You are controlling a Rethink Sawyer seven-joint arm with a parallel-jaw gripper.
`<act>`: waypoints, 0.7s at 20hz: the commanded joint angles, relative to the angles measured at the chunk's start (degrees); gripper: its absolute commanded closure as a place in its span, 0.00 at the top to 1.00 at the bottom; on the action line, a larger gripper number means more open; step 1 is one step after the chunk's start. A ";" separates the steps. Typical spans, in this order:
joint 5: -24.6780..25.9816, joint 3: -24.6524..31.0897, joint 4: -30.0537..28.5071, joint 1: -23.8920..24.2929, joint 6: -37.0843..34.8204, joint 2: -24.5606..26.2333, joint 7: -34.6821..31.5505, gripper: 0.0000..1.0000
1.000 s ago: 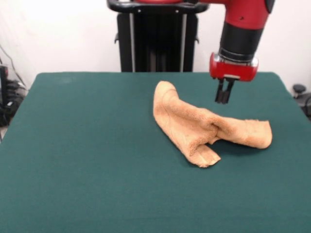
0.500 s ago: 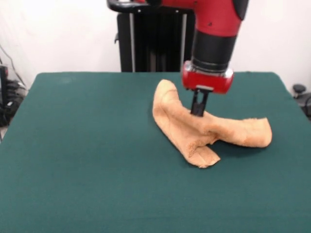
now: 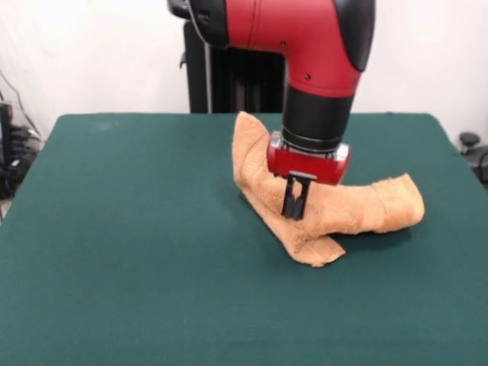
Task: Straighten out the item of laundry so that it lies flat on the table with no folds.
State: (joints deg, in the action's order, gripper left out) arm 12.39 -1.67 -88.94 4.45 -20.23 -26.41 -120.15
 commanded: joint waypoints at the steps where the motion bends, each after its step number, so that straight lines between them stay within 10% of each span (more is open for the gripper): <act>1: 1.78 5.40 5.77 -3.03 -5.32 3.98 1.46 0.00; 14: 0.90 4.84 5.25 -3.61 -10.06 0.67 1.52 0.00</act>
State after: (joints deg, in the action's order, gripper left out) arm 12.42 -1.68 -85.57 2.40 -23.67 -25.27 -120.15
